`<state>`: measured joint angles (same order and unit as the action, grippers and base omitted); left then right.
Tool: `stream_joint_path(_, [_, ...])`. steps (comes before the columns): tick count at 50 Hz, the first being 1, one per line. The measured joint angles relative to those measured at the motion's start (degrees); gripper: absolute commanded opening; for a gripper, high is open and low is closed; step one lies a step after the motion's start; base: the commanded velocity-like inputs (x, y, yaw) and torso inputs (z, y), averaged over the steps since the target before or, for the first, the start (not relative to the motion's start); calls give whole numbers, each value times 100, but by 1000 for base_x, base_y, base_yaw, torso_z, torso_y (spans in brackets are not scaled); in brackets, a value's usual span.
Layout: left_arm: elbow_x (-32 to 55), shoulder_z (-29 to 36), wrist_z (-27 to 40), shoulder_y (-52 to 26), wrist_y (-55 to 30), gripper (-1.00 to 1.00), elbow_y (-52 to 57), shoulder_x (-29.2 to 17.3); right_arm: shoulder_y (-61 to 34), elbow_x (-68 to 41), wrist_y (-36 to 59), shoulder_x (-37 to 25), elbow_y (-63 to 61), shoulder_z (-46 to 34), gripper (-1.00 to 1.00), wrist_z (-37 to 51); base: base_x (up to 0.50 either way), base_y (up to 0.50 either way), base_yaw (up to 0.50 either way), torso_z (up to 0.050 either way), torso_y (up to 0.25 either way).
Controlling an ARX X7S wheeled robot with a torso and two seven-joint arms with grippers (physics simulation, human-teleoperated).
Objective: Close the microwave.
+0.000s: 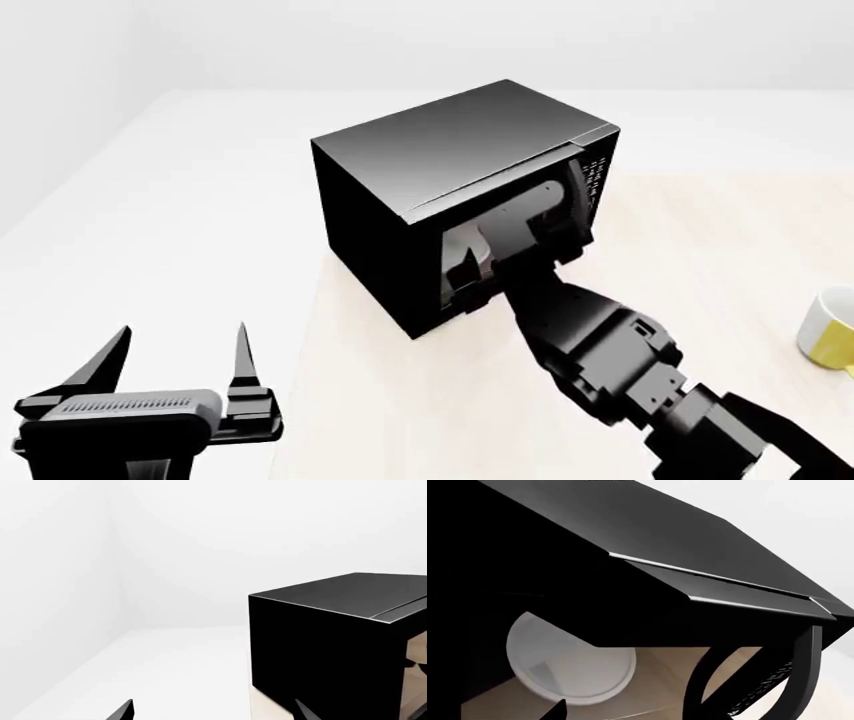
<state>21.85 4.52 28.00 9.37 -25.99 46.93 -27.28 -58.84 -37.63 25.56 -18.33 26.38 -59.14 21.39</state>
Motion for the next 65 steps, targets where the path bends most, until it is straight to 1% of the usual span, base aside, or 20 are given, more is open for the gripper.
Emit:
stream_joint_path(23, [24,22,33,-5,3,100,4,-27,-141,-101,-374,44,314,-387,100,-195,17,4,11,-1,0])
stream_joint_path(33, [21,53,45,-20,2,100,-9,-33,-101,102,-406,-49,212,-286,100,-91,9,3,9,0,0])
stream_joint_path(52, [21,99,66,-38,11,100,-29,-47,232,240,-167,-669,-1108,173,100,649,0,0,0,0,0])
stream_joint_path(65, [22,117,74,-49,32,100,-56,-59,484,-71,78,-1255,-2617,502,100,1281,0,0,0,0,0])
